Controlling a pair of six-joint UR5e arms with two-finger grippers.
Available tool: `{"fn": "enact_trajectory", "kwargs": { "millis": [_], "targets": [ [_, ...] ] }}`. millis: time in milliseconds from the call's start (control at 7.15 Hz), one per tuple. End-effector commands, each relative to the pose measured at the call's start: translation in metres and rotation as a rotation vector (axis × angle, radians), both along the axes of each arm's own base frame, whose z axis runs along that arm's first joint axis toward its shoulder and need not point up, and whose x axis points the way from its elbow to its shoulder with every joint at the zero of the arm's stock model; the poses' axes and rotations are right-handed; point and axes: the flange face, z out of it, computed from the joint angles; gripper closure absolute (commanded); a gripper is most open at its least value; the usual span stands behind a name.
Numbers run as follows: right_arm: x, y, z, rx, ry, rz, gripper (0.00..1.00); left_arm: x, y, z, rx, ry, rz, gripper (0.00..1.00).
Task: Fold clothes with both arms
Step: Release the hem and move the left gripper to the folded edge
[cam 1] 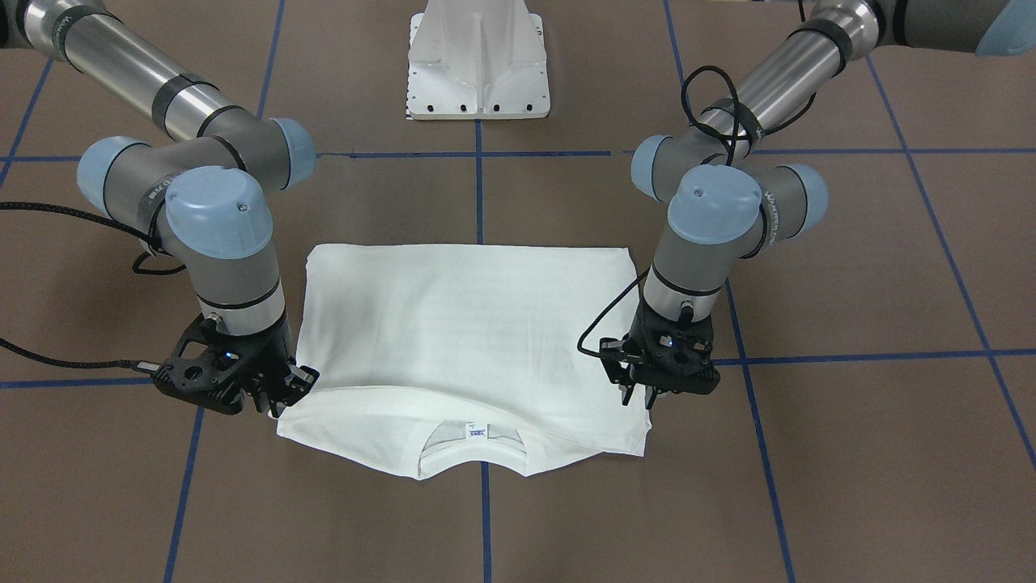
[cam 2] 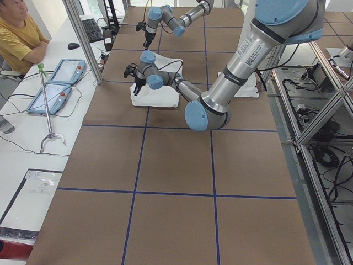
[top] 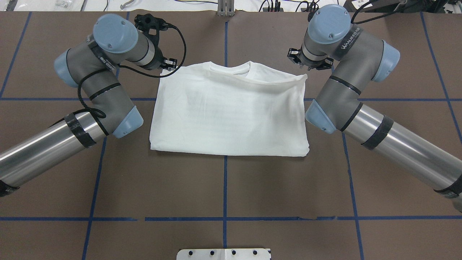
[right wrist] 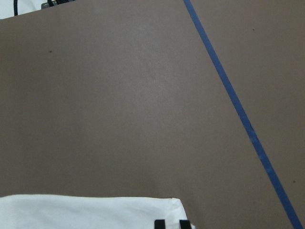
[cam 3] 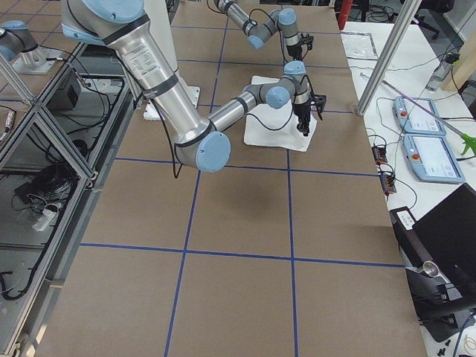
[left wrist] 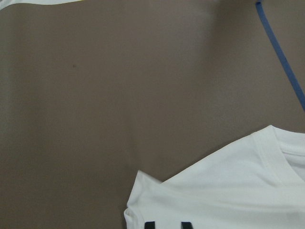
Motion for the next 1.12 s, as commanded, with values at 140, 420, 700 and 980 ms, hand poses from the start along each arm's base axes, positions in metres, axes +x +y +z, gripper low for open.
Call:
{"fn": "enact_trajectory", "kwargs": {
  "millis": [140,420,700,980],
  "targets": [
    [0.013,0.012,0.031,0.073,0.007,-0.064,0.00,-0.027,0.080,0.031,0.089,0.083,0.127,0.00],
    [0.012,0.013,0.032,0.087,-0.004,-0.064,0.00,0.001,0.158,0.040,0.014,0.145,0.178,0.00],
    [0.011,0.014,0.029,0.090,-0.008,-0.064,0.00,0.027,0.191,0.053,-0.021,0.137,0.192,0.00],
    [0.010,0.014,0.028,0.092,-0.008,-0.065,0.00,0.024,0.194,0.067,-0.054,0.129,0.165,0.09]
  ]
}}
